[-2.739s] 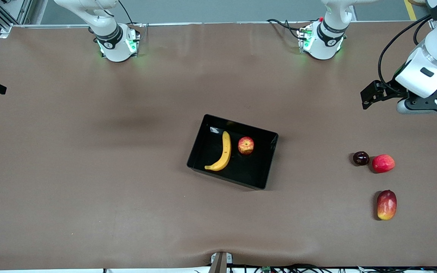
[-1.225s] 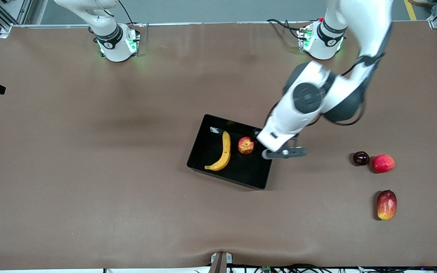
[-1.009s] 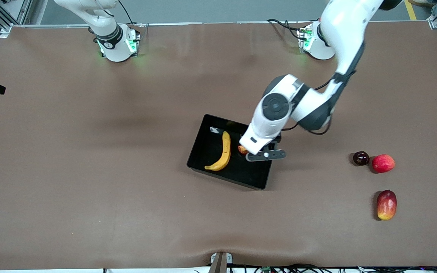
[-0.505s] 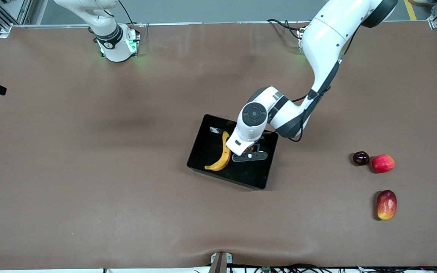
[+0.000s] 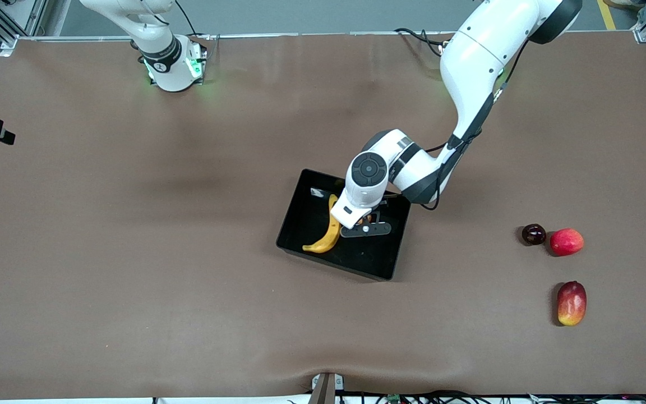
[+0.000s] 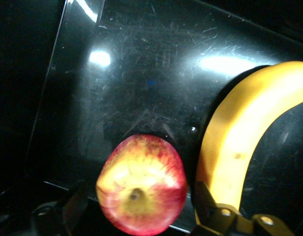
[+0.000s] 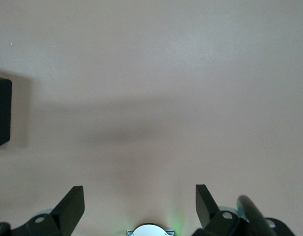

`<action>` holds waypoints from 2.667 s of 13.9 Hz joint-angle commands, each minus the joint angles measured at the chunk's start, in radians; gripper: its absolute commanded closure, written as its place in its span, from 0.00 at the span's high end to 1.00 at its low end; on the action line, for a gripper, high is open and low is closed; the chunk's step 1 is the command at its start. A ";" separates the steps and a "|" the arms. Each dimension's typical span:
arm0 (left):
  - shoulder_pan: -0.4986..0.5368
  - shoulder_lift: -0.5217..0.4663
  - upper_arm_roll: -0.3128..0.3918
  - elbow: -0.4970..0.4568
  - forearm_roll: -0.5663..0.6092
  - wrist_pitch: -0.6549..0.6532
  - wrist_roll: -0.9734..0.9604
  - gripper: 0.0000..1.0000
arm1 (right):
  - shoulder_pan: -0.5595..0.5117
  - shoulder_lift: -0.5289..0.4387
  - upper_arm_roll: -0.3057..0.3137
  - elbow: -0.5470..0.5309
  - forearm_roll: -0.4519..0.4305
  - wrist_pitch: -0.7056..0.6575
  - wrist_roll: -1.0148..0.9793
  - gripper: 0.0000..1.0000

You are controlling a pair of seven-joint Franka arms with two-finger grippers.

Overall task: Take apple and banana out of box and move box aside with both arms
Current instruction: 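Lower the left gripper onto the red apple and close it, then lift the red apple out of the tray and carry it beside the plum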

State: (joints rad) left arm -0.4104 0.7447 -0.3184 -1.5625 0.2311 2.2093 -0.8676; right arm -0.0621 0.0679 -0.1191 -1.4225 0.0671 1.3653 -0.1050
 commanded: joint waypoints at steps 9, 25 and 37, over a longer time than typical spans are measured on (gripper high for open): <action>0.024 -0.119 0.009 0.054 0.068 -0.066 -0.001 0.00 | -0.025 0.032 0.015 -0.003 -0.009 -0.026 0.002 1.00; 0.513 -0.130 0.009 -0.065 0.105 -0.062 0.455 0.00 | -0.018 0.030 0.015 -0.003 -0.009 -0.028 0.008 1.00; 0.559 -0.129 -0.002 -0.083 0.142 0.003 0.457 1.00 | -0.010 0.032 0.015 -0.001 -0.009 -0.028 0.031 1.00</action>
State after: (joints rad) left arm 0.1389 0.6664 -0.3060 -1.6282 0.3495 2.2145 -0.4126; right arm -0.0627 0.1044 -0.1167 -1.4267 0.0671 1.3457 -0.0891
